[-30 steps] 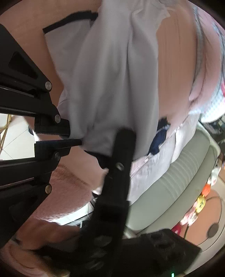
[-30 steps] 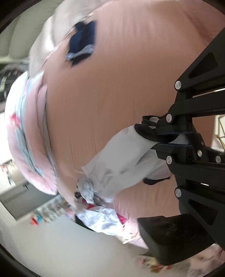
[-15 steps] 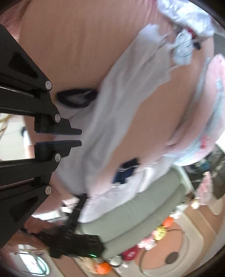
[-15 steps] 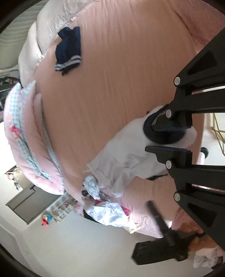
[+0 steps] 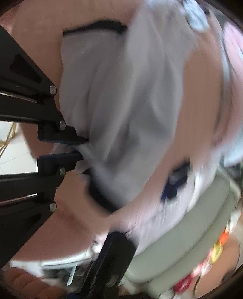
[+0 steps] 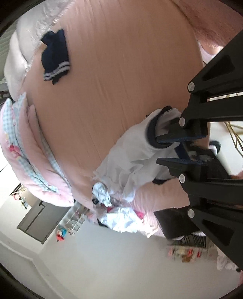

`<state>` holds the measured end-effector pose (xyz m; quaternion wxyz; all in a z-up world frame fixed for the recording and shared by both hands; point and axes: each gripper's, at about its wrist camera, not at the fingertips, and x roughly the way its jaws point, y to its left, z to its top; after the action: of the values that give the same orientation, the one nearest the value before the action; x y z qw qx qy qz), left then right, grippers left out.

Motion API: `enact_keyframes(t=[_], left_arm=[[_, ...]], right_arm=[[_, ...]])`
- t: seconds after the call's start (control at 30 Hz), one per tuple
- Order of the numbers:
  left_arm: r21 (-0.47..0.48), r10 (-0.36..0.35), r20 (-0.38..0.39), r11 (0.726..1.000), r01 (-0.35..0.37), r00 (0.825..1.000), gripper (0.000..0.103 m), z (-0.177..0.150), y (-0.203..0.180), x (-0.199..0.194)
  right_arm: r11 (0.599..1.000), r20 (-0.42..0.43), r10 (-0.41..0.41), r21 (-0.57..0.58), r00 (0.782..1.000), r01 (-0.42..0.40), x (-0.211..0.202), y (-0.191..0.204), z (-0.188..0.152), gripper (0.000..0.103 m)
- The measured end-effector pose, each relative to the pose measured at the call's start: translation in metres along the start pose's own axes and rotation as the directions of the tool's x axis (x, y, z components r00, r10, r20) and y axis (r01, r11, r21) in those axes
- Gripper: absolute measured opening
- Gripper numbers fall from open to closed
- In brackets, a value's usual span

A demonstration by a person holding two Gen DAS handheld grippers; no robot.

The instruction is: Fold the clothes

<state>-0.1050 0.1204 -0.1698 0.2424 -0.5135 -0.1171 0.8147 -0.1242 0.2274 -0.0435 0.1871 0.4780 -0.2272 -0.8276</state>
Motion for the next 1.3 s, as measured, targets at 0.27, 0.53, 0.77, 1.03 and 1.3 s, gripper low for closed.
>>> enact_keyframes(t=[0.27,0.53,0.77,1.03,1.3], left_arm=[[-0.24,0.264,0.26,0.949,-0.203,0.929,0.006,0.018,0.092,-0.093],[-0.026,0.027,0.069,0.999,-0.025,0.997,0.043,-0.002,0.065,-0.063],[0.138,-0.011,-0.01,0.99,0.012,1.0,0.061,-0.023,0.007,-0.001],[-0.007,0.107,0.052,0.994,-0.106,0.993,0.015,-0.005,0.037,-0.017],[-0.162,0.235,0.328,0.968,-0.19,0.915,0.015,0.031,0.079,-0.121]], right_arm=[[0.98,-0.007,-0.198,-0.005,0.98,0.198,0.007,-0.025,-0.003,0.015],[0.971,-0.131,-0.217,-0.13,0.967,0.2,0.046,-0.021,-0.021,0.06],[0.972,-0.144,-0.229,-0.083,0.963,0.218,0.061,-0.037,-0.033,0.059],[0.97,-0.1,-0.243,-0.037,0.965,0.241,0.05,-0.043,-0.032,0.058],[0.927,-0.106,-0.309,-0.255,0.945,0.274,0.068,0.0,-0.013,0.05]])
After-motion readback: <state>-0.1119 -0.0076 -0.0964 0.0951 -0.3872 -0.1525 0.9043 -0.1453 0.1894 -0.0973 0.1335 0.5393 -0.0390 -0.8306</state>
